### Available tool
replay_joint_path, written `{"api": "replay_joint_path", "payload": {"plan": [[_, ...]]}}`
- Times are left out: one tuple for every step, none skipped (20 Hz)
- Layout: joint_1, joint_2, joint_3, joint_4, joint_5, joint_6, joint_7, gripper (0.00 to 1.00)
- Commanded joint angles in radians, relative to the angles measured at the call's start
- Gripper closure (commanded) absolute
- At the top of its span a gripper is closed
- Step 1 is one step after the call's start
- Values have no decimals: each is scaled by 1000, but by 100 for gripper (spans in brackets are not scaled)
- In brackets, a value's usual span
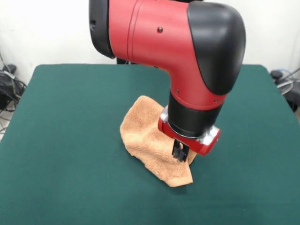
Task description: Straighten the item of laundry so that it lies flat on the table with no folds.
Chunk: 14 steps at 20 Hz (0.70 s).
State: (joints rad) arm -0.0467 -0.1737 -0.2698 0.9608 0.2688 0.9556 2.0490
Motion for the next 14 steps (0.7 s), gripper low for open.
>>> {"api": "replay_joint_path", "payload": {"plan": [[49, 23, -2, 11, 45, -55, 368, 100], [49, 24, -2, 1, 44, -47, 364, 100], [51, 27, -5, -11, 37, -33, 357, 100], [52, 30, -12, -24, 31, -33, 359, 100], [53, 27, -16, -40, 28, -2, 358, 100], [54, 22, -14, -46, 32, 30, 363, 100], [56, 19, -14, -55, 37, 47, 373, 100], [59, 15, -12, -55, 39, 58, 378, 100], [62, 12, -11, -54, 41, 69, 384, 100], [66, 12, -10, -54, 41, 73, 390, 100], [67, 11, -8, -53, 42, 76, 392, 100], [64, 17, -8, -63, 41, 80, 393, 100], [59, 20, -6, -68, 41, 81, 390, 100], [55, 23, -5, -73, 40, 83, 387, 100]]}}
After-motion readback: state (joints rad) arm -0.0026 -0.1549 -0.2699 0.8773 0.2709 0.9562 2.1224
